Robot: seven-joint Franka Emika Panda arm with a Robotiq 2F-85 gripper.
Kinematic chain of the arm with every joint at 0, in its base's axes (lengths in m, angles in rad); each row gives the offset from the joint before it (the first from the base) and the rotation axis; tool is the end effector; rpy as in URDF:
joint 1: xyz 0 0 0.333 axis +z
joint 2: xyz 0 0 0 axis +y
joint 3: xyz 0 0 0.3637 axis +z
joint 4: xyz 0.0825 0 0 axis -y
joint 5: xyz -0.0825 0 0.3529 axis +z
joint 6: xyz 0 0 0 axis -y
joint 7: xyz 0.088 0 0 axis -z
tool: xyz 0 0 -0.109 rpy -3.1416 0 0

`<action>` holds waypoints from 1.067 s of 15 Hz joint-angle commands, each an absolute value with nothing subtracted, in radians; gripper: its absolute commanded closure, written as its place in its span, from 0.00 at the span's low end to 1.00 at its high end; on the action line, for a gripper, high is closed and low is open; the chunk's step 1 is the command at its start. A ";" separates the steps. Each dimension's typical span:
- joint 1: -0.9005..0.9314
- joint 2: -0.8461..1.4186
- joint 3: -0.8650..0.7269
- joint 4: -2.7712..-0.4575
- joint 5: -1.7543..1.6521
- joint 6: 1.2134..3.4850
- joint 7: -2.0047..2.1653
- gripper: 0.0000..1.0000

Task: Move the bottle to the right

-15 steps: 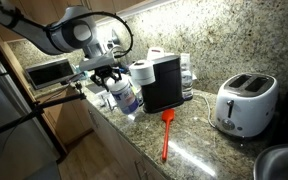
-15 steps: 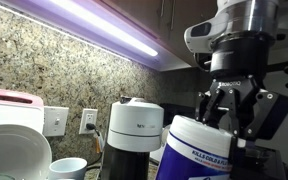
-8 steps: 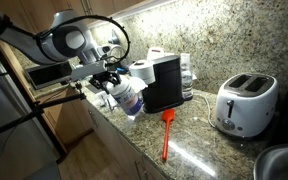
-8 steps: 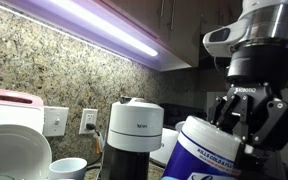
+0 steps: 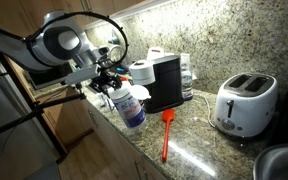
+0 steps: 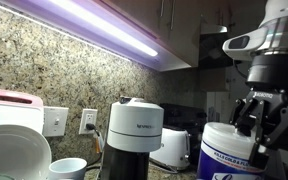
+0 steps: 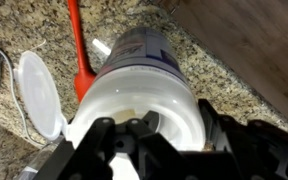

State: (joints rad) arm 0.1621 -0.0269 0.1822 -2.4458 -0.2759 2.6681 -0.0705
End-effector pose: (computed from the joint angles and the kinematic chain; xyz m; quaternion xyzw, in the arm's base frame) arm 0.4485 0.1694 0.4038 0.9381 0.3138 0.1323 0.0623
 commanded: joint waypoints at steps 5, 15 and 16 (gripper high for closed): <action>0.120 -0.026 0.140 -2.448 -0.545 2.761 0.152 0.85; 0.118 0.012 0.133 -2.434 -0.559 2.763 0.153 0.85; 0.117 0.023 0.133 -2.427 -0.533 2.765 0.119 0.85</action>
State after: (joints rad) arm 0.1173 0.0146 0.1331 -2.4486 -0.5418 2.7830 0.1332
